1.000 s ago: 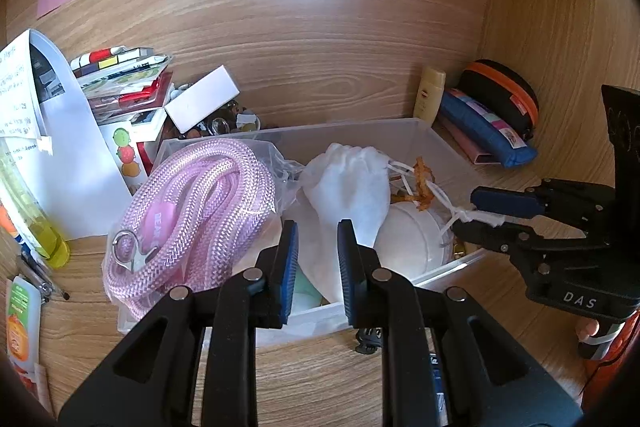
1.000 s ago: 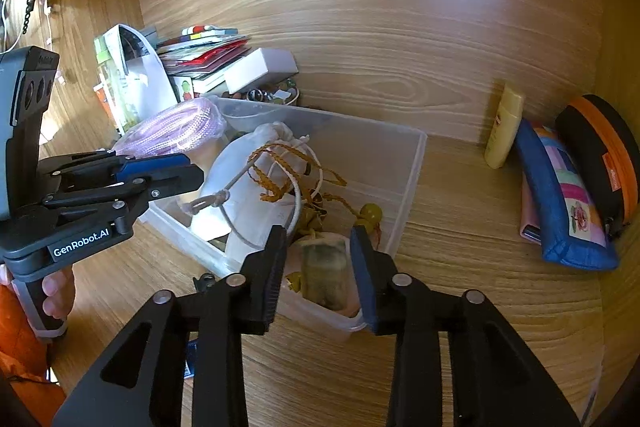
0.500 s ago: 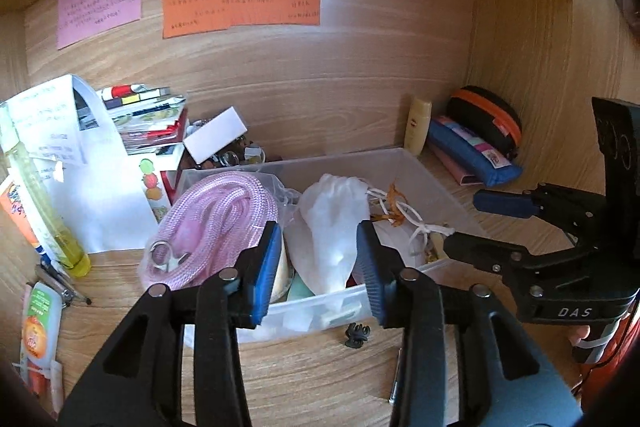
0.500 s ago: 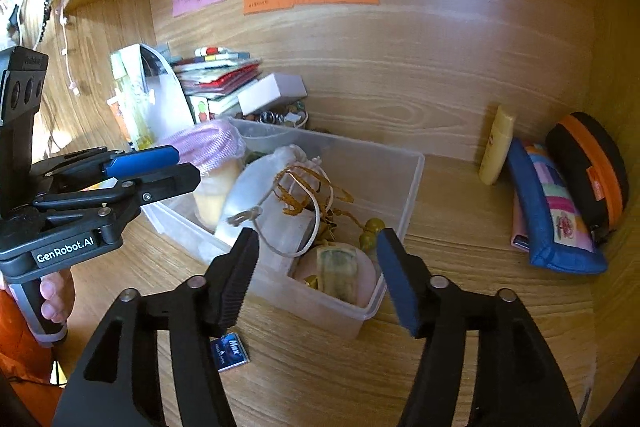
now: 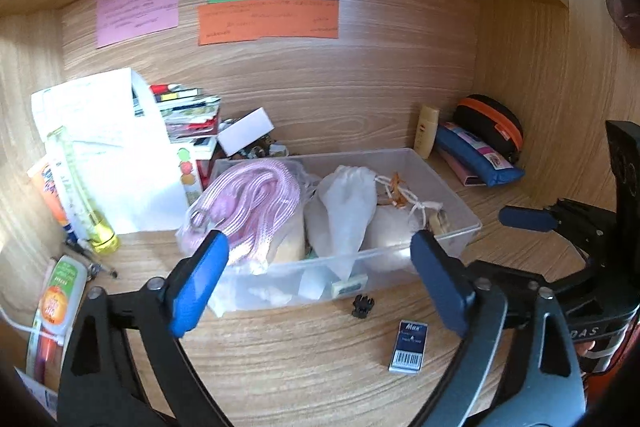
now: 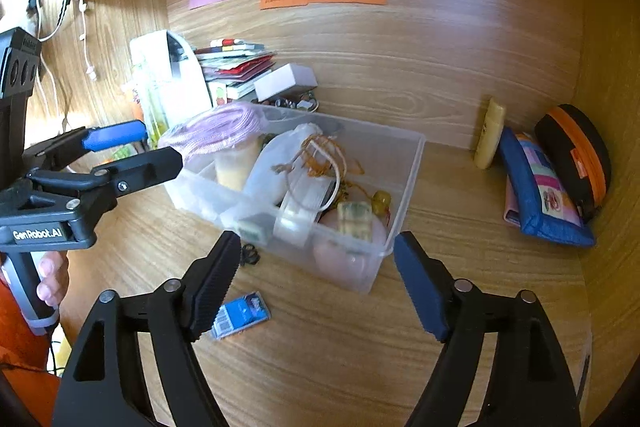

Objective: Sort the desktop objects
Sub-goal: 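Grasp the blue Max card pack with the right gripper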

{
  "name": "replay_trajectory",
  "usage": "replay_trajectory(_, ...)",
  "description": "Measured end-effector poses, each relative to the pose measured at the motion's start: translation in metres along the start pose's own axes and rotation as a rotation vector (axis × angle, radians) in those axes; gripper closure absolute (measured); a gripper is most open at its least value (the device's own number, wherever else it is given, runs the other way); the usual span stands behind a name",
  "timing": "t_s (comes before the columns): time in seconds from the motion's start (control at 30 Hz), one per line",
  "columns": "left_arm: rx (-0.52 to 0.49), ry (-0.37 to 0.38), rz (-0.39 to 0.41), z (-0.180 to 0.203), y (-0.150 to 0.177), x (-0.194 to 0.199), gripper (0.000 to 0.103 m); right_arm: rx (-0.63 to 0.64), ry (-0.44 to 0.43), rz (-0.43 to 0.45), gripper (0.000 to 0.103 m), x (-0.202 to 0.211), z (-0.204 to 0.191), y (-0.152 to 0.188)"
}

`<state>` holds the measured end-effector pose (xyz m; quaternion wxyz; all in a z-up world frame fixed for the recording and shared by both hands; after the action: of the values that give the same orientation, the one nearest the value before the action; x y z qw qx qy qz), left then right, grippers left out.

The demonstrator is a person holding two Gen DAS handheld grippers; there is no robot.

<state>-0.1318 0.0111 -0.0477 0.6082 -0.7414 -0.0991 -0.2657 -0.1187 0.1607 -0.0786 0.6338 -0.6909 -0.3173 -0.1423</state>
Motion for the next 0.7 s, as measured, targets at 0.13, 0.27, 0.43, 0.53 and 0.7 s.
replay_trajectory(0.13,0.012,-0.022,-0.022,-0.003,0.011,0.006,0.004,0.020,0.003,-0.010,0.022,0.005,-0.005,0.011)
replay_trajectory(0.27,0.015,-0.032,-0.051,-0.006,0.023,0.007,0.003,0.047,-0.003,-0.039,0.021,0.004,-0.012,0.026)
replay_trajectory(0.43,0.027,-0.036,-0.093,-0.006,0.041,0.005,0.003,0.057,-0.026,-0.111,0.021,-0.007,-0.022,0.046)
replay_trajectory(0.53,0.034,-0.039,-0.123,-0.009,0.053,0.002,0.003,0.062,-0.045,-0.155,0.021,-0.017,-0.028,0.059)
replay_trajectory(0.7,0.047,-0.041,-0.168,-0.018,0.069,-0.005,0.002,0.074,-0.072,-0.227,0.021,-0.033,-0.037,0.073)
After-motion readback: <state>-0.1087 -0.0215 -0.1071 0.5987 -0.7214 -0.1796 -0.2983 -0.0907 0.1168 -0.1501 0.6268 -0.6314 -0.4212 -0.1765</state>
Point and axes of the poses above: each gripper's, at about its wrist camera, not at the fingertips, and x roughly against the way its jaws point, z to its right, y to its underside, the point moved 8 cm from there along -x, roughly the way its jaws point, and after that the axes turned 9 degrees about -x, right-handed, at the moved point
